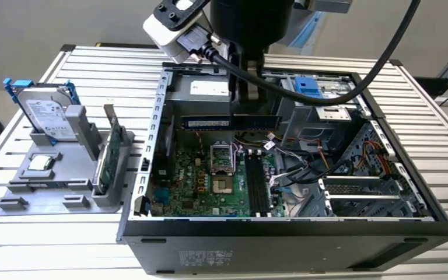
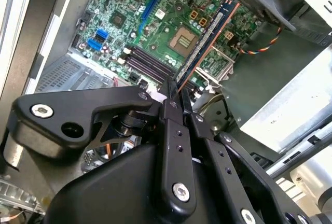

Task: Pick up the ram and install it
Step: 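Pick up the ram and move it above insertion slot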

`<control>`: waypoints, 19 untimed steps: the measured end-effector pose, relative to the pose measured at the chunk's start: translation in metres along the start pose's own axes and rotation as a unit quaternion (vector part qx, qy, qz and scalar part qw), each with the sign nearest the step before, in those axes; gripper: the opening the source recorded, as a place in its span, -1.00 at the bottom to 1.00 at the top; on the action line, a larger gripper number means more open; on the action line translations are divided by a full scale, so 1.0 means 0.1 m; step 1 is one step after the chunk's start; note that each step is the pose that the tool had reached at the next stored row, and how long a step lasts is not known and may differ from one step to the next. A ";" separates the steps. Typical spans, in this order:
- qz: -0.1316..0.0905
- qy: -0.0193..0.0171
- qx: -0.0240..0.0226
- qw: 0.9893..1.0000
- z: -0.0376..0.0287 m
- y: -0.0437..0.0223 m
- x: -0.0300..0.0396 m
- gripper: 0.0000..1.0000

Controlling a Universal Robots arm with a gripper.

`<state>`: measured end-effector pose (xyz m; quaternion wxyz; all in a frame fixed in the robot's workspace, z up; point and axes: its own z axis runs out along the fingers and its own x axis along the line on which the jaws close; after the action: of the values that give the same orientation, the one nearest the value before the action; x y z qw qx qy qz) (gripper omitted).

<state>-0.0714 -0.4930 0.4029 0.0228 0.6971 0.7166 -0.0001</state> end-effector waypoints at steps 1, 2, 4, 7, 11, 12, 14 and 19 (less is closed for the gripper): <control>0.000 0.000 0.000 1.000 0.000 0.008 0.000 -1.00; 0.000 0.000 0.000 1.000 0.000 0.016 0.000 -1.00; 0.000 0.000 0.000 1.000 0.001 0.030 -0.001 -1.00; 0.000 0.000 0.000 1.000 0.002 0.055 -0.001 -1.00; 0.000 0.000 0.000 1.000 0.003 0.091 -0.002 -1.00; 0.000 0.000 0.000 1.000 0.003 0.099 -0.002 -1.00; 0.000 0.000 0.000 1.000 0.004 0.117 -0.002 -1.00; 0.000 0.000 0.000 1.000 0.006 0.163 -0.003 -1.00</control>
<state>-0.0551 -0.4929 0.4029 0.0228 0.6971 0.7166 -0.0001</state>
